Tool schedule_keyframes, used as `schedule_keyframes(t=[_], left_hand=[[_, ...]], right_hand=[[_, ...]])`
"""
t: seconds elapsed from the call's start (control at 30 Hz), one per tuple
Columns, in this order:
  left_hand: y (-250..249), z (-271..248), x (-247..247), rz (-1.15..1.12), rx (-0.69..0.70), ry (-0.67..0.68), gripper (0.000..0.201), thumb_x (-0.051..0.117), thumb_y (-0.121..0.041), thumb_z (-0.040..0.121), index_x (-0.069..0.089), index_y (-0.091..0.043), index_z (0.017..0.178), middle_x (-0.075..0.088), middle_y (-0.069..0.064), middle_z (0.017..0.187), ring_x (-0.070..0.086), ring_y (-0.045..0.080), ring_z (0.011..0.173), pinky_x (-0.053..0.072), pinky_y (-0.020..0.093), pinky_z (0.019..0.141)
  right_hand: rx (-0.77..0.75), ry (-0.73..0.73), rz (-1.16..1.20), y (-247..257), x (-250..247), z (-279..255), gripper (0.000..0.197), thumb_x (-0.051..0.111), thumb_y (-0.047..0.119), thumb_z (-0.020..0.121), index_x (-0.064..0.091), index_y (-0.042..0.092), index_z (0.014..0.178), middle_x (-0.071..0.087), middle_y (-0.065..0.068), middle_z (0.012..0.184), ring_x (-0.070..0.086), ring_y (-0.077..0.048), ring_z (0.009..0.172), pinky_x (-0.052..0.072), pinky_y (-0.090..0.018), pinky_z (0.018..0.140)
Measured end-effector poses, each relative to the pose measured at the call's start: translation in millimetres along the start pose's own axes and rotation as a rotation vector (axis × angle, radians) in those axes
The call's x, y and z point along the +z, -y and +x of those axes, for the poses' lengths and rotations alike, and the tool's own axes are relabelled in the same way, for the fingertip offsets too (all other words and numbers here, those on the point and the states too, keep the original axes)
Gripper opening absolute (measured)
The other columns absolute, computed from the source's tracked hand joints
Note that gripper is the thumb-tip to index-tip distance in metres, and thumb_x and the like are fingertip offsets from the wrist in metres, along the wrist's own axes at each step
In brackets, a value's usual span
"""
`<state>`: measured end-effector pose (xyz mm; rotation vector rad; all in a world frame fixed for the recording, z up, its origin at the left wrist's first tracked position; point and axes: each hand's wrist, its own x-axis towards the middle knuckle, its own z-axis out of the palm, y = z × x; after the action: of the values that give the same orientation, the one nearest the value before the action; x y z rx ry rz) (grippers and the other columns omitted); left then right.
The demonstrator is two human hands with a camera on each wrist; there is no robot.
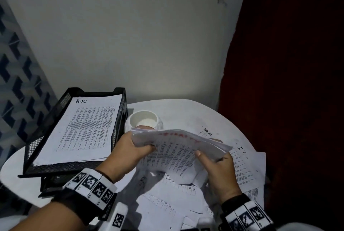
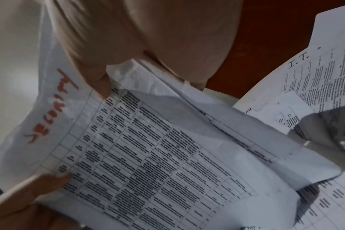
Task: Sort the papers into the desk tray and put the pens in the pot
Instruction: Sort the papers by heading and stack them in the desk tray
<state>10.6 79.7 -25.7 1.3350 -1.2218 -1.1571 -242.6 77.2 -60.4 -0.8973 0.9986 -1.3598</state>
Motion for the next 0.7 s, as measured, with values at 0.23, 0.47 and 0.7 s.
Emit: schedule_keyframes(t=[0.23,0.47,0.7], left_hand=[[4,3,3,0.001,-0.038,-0.025,0.046,0.051,0.014,0.084,0.072,-0.016,0.112,0.079,0.003,0.105,0.072,0.014,0.105,0.056,0.041,0.095],[11,6,2,0.036,-0.132,-0.007,0.029,0.054,0.004,0.086,0.069,-0.012,0.106,0.079,0.005,0.104,0.073,0.025,0.102,0.057,0.049,0.091],[45,-2,2,0.304,-0.272,0.147,0.035,0.055,0.003,0.091,0.073,-0.020,0.111,0.077,-0.003,0.108,0.070,0.013,0.106,0.059,0.035,0.092]], right_hand=[[0.019,-0.067,-0.146,-22,-2,4,0.034,0.062,-0.005,0.091,0.080,0.023,0.098,0.079,-0.015,0.107,0.074,-0.036,0.104,0.056,-0.057,0.096],[0.126,-0.184,-0.233,-34,-3,9,0.017,0.066,0.004,0.083,0.073,0.018,0.090,0.076,-0.010,0.093,0.071,-0.033,0.090,0.058,-0.051,0.091],[0.303,-0.283,-0.205,-67,-8,4,0.021,0.067,0.003,0.089,0.067,0.002,0.109,0.072,-0.022,0.105,0.070,-0.035,0.090,0.057,-0.039,0.075]])
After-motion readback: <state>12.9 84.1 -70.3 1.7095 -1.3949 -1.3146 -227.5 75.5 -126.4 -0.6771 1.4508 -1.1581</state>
